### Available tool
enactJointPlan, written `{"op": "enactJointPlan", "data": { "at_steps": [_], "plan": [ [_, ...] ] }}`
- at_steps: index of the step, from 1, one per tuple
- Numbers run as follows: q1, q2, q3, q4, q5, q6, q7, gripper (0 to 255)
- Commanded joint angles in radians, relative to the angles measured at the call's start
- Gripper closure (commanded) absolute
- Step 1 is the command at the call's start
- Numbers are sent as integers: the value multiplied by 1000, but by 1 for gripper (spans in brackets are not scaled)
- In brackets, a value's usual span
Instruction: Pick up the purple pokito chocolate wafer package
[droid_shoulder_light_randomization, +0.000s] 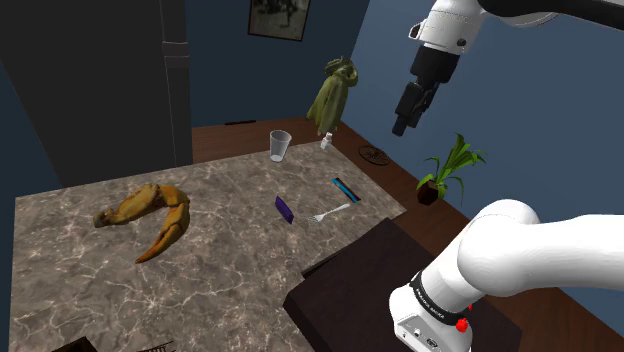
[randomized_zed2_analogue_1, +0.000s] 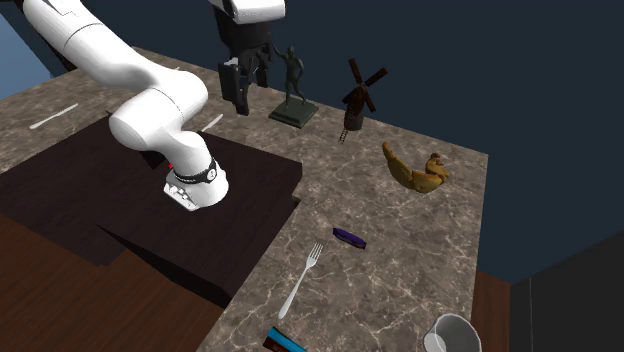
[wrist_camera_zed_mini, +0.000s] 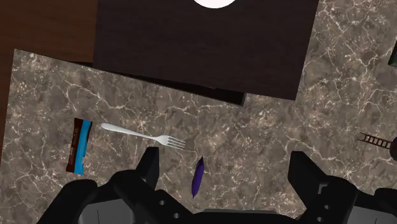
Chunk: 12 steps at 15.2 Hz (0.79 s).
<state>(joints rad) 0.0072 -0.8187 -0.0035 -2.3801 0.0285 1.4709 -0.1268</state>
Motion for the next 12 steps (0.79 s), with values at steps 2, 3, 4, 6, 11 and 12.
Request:
{"op": "enactJointPlan", "data": {
  "at_steps": [2, 3, 4, 6, 11, 12],
  "plan": [
    [-1, 10, 5, -25, 3, 37, 7, 0],
    [-1, 21, 9, -49, 7, 74, 15, 0],
    [-2, 35, 14, -71, 10, 111, 22, 0],
    [-3, 66, 24, -113, 16, 187, 36, 0],
    [-4, 177, 48, -190, 30, 384, 72, 0],
    [-5, 204, 53, -201, 33, 424, 79, 0]
  ]
}}
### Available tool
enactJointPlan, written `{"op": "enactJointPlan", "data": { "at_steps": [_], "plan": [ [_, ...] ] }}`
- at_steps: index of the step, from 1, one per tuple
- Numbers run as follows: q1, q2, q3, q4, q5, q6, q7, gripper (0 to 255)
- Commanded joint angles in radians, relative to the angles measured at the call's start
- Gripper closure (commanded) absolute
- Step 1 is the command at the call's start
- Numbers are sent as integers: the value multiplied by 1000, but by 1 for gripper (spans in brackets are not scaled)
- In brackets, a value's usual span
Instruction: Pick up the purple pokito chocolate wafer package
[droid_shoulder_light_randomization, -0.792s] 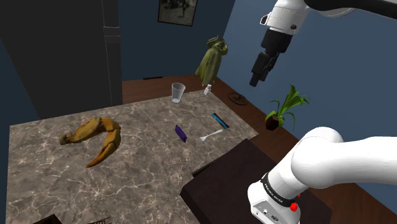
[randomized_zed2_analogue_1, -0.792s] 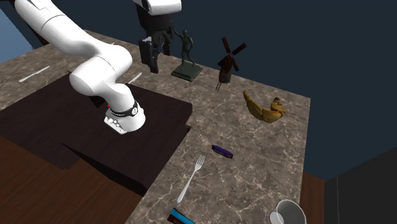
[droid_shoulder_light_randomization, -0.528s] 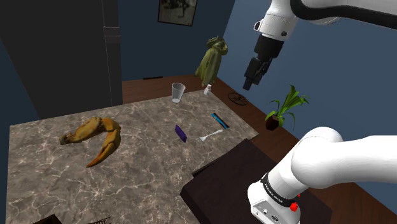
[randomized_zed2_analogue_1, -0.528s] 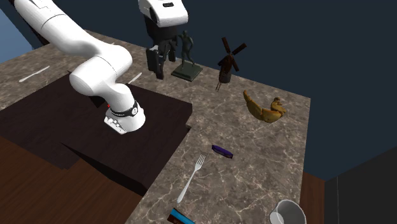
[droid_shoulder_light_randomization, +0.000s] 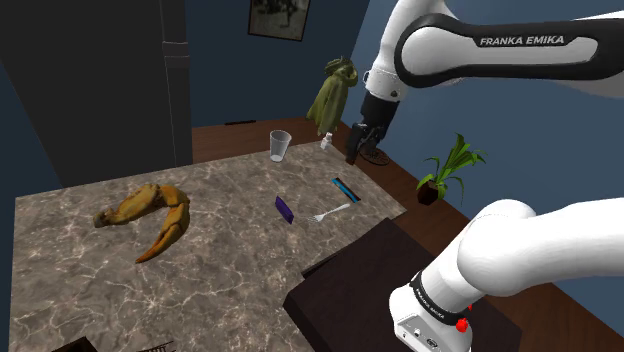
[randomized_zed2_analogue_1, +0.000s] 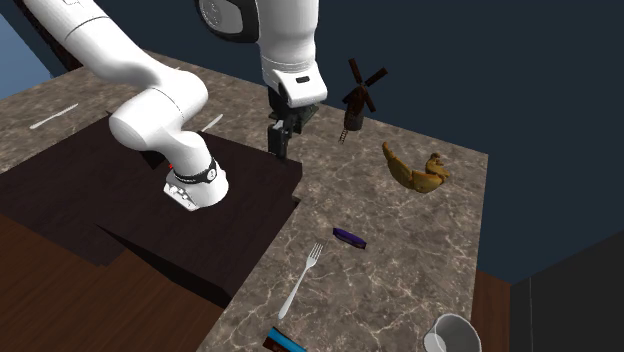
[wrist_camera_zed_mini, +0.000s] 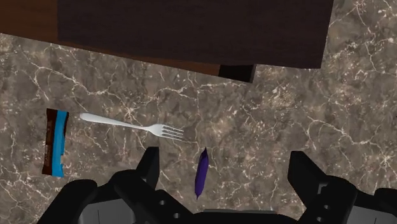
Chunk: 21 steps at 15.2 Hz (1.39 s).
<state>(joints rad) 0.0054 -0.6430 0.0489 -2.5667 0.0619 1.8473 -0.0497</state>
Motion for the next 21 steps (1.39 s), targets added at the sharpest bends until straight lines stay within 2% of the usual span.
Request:
{"op": "enactJointPlan", "data": {
  "at_steps": [1, 11, 21],
  "plan": [
    [-4, 57, 5, -24, 2, 88, 8, 0],
    [-14, 425, 45, -29, 2, 478, 85, 0],
    [-14, 857, 46, 123, -63, 772, 192, 0]
  ]
}}
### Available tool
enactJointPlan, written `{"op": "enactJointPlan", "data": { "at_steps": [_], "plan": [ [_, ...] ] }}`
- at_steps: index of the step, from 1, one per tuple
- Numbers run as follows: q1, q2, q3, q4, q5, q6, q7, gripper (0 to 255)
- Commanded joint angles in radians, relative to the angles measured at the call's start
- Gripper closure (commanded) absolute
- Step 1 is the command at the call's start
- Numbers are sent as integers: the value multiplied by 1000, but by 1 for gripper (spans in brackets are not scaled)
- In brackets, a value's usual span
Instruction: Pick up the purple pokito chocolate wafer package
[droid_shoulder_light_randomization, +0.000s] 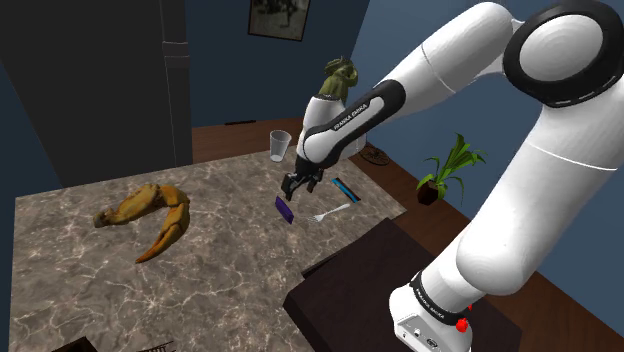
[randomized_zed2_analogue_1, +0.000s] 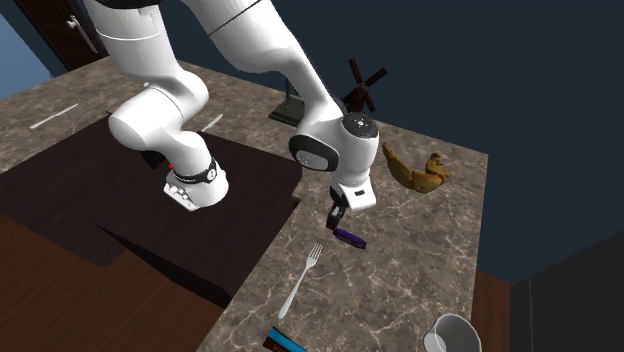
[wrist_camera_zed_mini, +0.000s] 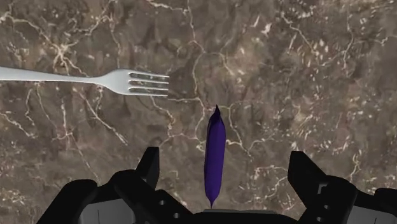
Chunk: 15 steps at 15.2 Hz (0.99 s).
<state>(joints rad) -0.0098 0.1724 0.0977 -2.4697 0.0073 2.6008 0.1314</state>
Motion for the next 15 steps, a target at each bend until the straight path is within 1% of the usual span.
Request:
{"op": "enactJointPlan", "data": {
  "at_steps": [1, 5, 13, 15],
  "plan": [
    [5, 84, -7, 49, -16, 39, 22, 0],
    [21, 253, -28, 154, -38, 109, 60, 0],
    [31, 365, -40, 186, -48, 189, 66, 0],
    [31, 365, -40, 186, -48, 189, 66, 0]
  ]
}}
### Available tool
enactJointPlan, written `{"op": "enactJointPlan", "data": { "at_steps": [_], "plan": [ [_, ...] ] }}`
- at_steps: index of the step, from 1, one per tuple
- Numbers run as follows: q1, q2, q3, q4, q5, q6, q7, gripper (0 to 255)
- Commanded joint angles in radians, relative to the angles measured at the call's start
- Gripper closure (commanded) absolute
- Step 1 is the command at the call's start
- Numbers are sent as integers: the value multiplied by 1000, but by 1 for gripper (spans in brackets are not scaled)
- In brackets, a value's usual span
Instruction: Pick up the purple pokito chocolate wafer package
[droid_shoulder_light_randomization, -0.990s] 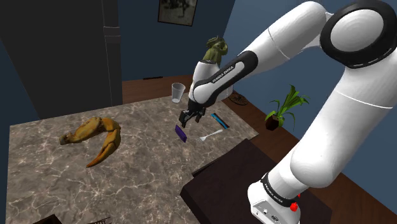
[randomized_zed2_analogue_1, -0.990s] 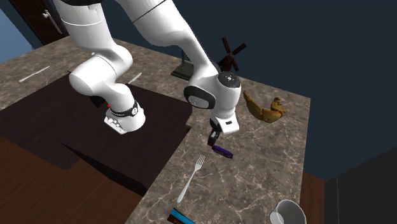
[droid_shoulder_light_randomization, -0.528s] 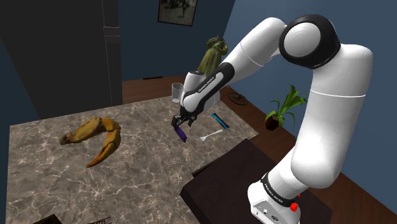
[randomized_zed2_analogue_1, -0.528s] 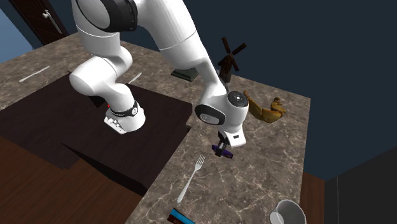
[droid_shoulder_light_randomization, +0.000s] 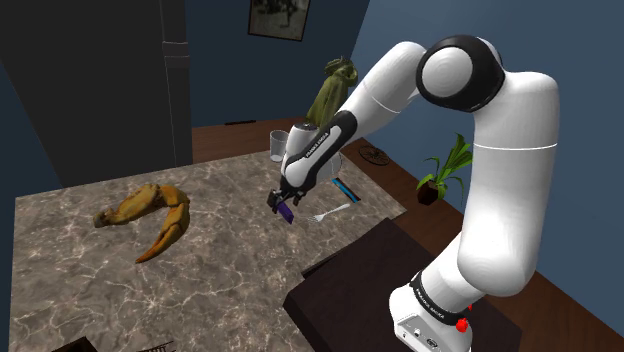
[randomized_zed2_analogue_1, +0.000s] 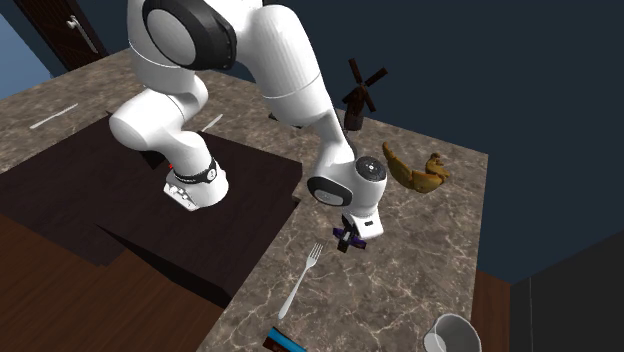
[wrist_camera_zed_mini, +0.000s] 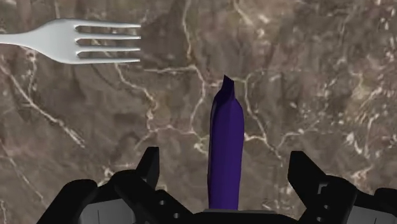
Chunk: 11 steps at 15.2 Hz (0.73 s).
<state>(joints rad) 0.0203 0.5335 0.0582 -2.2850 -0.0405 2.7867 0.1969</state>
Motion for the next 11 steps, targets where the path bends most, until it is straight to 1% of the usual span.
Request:
{"op": "enactJointPlan", "data": {
  "at_steps": [1, 10, 11],
  "plan": [
    [2, 5, 0, 2, 0, 3, 2, 255],
    [1, 4, 0, 1, 0, 3, 1, 255],
    [0, -11, 1, -3, 1, -7, 0, 255]
  ]
}}
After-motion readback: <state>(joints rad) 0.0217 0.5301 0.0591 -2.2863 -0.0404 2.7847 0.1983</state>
